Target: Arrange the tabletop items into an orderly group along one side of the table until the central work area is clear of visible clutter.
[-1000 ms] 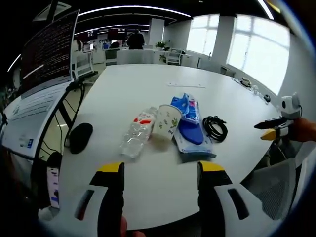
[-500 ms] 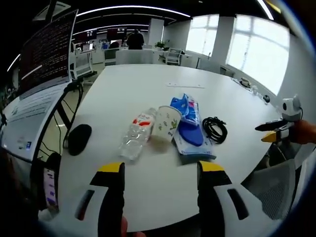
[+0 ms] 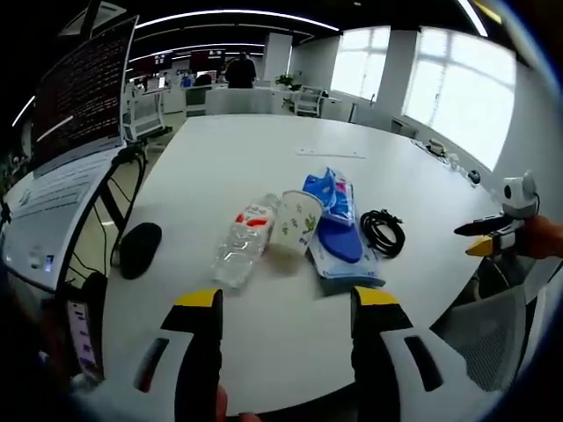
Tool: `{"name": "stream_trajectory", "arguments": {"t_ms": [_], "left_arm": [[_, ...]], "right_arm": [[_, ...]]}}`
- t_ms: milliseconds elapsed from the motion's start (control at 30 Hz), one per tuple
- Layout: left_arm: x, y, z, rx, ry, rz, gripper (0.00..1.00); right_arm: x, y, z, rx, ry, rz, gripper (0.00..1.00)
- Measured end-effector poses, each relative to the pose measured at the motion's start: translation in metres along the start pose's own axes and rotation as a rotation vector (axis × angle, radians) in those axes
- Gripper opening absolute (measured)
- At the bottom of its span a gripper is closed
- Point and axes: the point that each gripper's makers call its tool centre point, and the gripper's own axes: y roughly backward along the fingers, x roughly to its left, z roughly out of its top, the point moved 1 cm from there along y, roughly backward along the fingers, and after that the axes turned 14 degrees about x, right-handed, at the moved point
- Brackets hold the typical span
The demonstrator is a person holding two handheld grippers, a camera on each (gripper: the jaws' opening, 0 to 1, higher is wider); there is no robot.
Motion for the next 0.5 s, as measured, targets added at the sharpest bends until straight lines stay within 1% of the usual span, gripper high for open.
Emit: {"name": "stream_trajectory", "arguments": {"t_ms": [267, 500], "left_arm": [[0.0005, -0.0007, 0.0012, -0.001, 0.001, 0.002, 0.58], [0.0038, -0.0006, -0.0013, 0.003, 0.01, 0.004, 0.58]], "right_arm": [[-0.0008, -0.0003, -0.0025, 0.006, -0.004, 0.001, 0.64], [-0.0021, 0.0007, -0.0047, 0.01, -0.007, -0.002, 0.64]]}}
